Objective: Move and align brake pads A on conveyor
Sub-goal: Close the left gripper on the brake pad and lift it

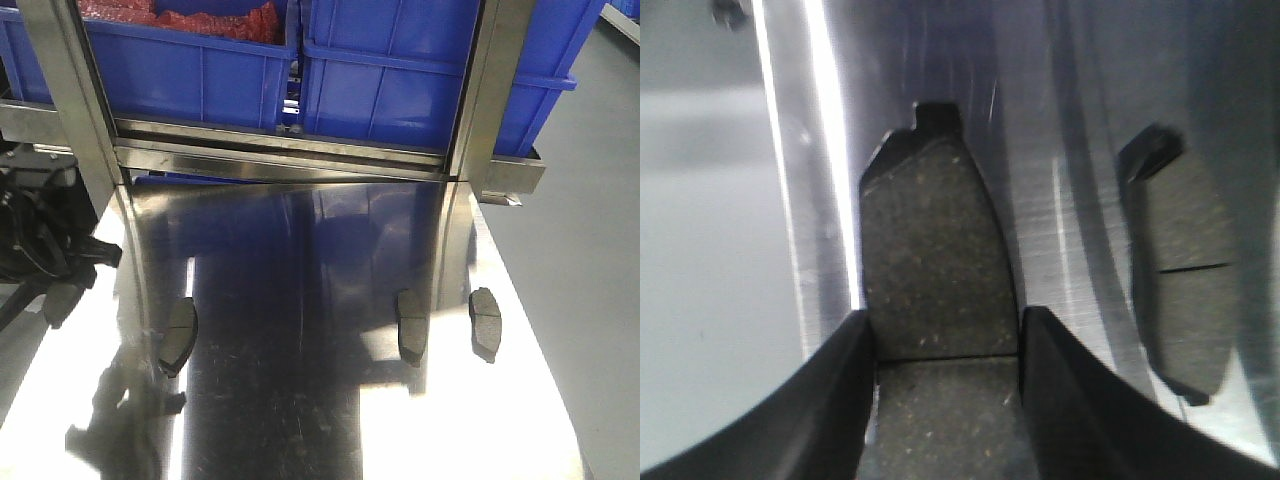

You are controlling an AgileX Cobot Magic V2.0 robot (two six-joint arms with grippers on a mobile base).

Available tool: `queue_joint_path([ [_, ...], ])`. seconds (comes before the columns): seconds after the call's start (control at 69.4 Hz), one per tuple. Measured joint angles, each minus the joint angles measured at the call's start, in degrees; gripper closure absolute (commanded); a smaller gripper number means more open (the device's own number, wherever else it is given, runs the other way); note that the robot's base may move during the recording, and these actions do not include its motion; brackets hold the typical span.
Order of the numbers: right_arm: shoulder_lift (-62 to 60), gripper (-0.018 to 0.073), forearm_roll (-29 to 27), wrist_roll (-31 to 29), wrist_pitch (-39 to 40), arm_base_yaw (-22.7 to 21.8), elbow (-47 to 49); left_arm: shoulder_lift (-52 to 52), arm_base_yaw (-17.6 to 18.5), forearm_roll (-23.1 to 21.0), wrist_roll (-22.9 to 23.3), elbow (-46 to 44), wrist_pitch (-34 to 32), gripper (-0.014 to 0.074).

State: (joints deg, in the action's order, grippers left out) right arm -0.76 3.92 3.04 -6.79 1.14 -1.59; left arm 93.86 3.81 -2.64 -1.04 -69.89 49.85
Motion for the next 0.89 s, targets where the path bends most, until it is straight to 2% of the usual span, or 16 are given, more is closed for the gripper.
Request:
queue_joint_path([
  [0.202,0.00,0.0568,0.00,0.00,0.00,0.00,0.00,-11.03,0.00,-0.01,0.29,5.89,-2.93,0.0604],
  [0.49,0.00,0.0568,0.00,0.00,0.00,0.00,0.00,-30.63,0.00,-0.01,0.41,22.69,-10.29,0.0604],
  [0.663,0.00,0.0568,0.00,0.00,0.00,0.00,0.00,-43.69,0.00,-0.01,1.47,30.71,-12.51,0.0604],
  [0.894,0.00,0.0568,0.00,0.00,0.00,0.00,0.00,-58.19,0.00,-0.01,3.18,37.14,-13.20,0.0604],
])
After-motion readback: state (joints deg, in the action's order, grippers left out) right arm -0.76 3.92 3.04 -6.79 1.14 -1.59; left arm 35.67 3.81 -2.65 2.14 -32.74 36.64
